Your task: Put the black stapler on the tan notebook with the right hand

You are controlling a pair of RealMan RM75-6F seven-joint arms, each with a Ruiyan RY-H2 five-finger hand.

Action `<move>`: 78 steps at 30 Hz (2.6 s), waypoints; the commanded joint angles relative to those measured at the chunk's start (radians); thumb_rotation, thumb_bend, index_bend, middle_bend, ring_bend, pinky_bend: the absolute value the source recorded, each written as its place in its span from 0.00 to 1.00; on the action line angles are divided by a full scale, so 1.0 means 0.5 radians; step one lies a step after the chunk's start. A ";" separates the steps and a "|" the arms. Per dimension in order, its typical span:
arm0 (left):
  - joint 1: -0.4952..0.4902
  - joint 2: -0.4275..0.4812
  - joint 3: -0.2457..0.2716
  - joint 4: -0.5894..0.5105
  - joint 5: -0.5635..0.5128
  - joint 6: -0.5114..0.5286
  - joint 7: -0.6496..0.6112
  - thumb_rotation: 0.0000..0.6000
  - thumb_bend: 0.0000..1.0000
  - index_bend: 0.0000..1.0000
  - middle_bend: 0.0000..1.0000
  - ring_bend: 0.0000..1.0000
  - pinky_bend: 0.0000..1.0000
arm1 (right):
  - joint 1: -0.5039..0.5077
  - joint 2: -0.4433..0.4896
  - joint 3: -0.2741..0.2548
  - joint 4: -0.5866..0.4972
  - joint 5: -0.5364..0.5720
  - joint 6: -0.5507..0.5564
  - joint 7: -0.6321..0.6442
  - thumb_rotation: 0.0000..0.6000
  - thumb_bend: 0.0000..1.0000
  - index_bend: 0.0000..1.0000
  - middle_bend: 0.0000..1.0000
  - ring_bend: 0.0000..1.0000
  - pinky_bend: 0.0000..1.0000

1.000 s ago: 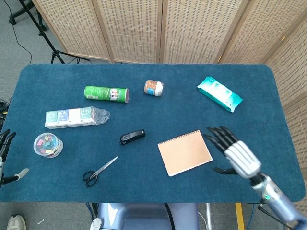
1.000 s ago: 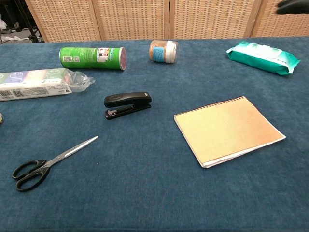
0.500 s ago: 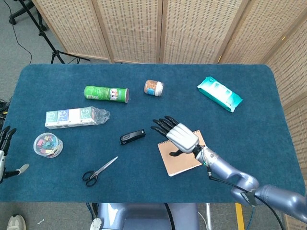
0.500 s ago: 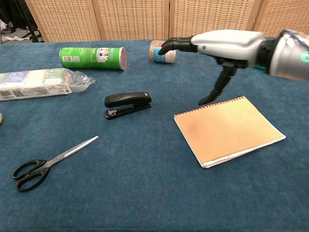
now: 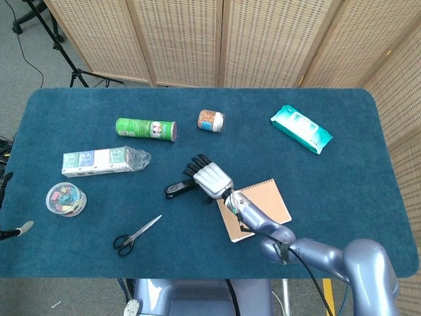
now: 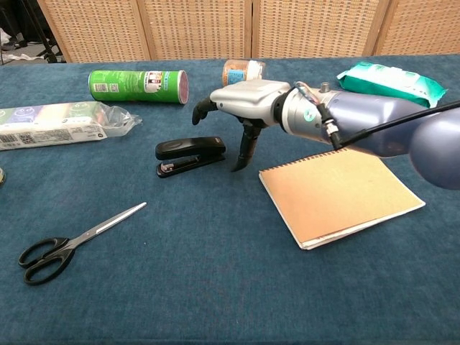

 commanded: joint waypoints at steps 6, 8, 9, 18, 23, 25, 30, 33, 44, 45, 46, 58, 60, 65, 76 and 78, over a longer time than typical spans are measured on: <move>-0.005 0.010 -0.006 0.010 -0.023 -0.024 -0.029 1.00 0.00 0.00 0.00 0.00 0.00 | 0.077 -0.172 0.013 0.192 0.100 0.030 0.012 1.00 0.32 0.32 0.29 0.15 0.04; -0.006 0.011 -0.008 0.009 -0.028 -0.028 -0.032 1.00 0.00 0.00 0.00 0.00 0.00 | 0.090 -0.203 0.026 0.226 0.117 0.037 0.043 1.00 0.37 0.36 0.34 0.18 0.04; -0.006 0.012 -0.008 0.009 -0.029 -0.028 -0.034 1.00 0.00 0.00 0.00 0.00 0.00 | 0.097 -0.221 0.032 0.246 0.124 0.043 0.061 1.00 0.39 0.38 0.35 0.19 0.04; -0.008 0.016 -0.009 0.009 -0.039 -0.036 -0.037 1.00 0.00 0.00 0.00 0.00 0.00 | 0.121 -0.303 0.012 0.400 0.052 0.151 0.247 1.00 0.51 0.49 0.48 0.25 0.04; -0.013 0.019 -0.006 0.011 -0.037 -0.048 -0.043 1.00 0.00 0.00 0.00 0.00 0.00 | 0.078 -0.184 -0.007 0.260 -0.031 0.271 0.310 1.00 0.54 0.50 0.48 0.25 0.04; -0.013 0.021 -0.004 0.009 -0.031 -0.049 -0.044 1.00 0.00 0.00 0.00 0.00 0.00 | 0.053 -0.109 -0.016 0.168 -0.062 0.318 0.310 1.00 0.56 0.50 0.49 0.25 0.04; -0.009 0.019 0.013 0.005 0.006 -0.038 -0.039 1.00 0.00 0.00 0.00 0.00 0.00 | -0.117 0.273 -0.133 -0.254 -0.228 0.538 0.227 1.00 0.57 0.50 0.49 0.25 0.04; -0.008 0.016 0.029 -0.002 0.033 -0.035 -0.027 1.00 0.00 0.00 0.00 0.00 0.00 | -0.266 0.520 -0.264 -0.485 -0.307 0.642 0.180 1.00 0.57 0.50 0.49 0.25 0.04; -0.010 0.003 0.057 -0.028 0.093 -0.018 0.023 1.00 0.00 0.00 0.00 0.00 0.00 | -0.617 0.723 -0.582 -0.560 -0.492 0.935 0.267 1.00 0.57 0.51 0.50 0.26 0.04; -0.009 0.001 0.060 -0.031 0.100 -0.016 0.028 1.00 0.00 0.00 0.00 0.00 0.00 | -0.628 0.719 -0.588 -0.555 -0.499 0.946 0.269 1.00 0.57 0.51 0.50 0.26 0.04; -0.009 0.000 0.062 -0.033 0.105 -0.013 0.030 1.00 0.00 0.00 0.00 0.00 0.00 | -0.635 0.716 -0.591 -0.553 -0.504 0.953 0.272 1.00 0.57 0.51 0.50 0.27 0.04; 0.000 0.007 0.077 -0.033 0.139 0.010 0.011 1.00 0.00 0.00 0.00 0.00 0.00 | -0.701 0.639 -0.637 -0.425 -0.497 0.906 0.315 1.00 0.55 0.49 0.43 0.25 0.04; 0.002 0.010 0.082 -0.034 0.149 0.011 0.002 1.00 0.00 0.00 0.00 0.00 0.00 | -0.706 0.630 -0.658 -0.397 -0.483 0.849 0.366 1.00 0.46 0.42 0.33 0.19 0.04; 0.010 0.018 0.088 -0.034 0.169 0.032 -0.021 1.00 0.00 0.00 0.00 0.00 0.00 | -0.711 0.706 -0.666 -0.489 -0.473 0.797 0.470 1.00 0.24 0.08 0.00 0.00 0.04; 0.020 0.033 0.098 -0.032 0.198 0.053 -0.063 1.00 0.00 0.00 0.00 0.00 0.00 | -0.980 1.216 -0.696 -1.081 -0.651 1.309 0.300 1.00 0.24 0.06 0.00 0.00 0.04; 0.025 0.032 0.098 -0.025 0.200 0.062 -0.066 1.00 0.00 0.00 0.00 0.00 0.00 | -1.072 1.230 -0.721 -1.058 -0.693 1.446 0.312 1.00 0.21 0.06 0.00 0.00 0.04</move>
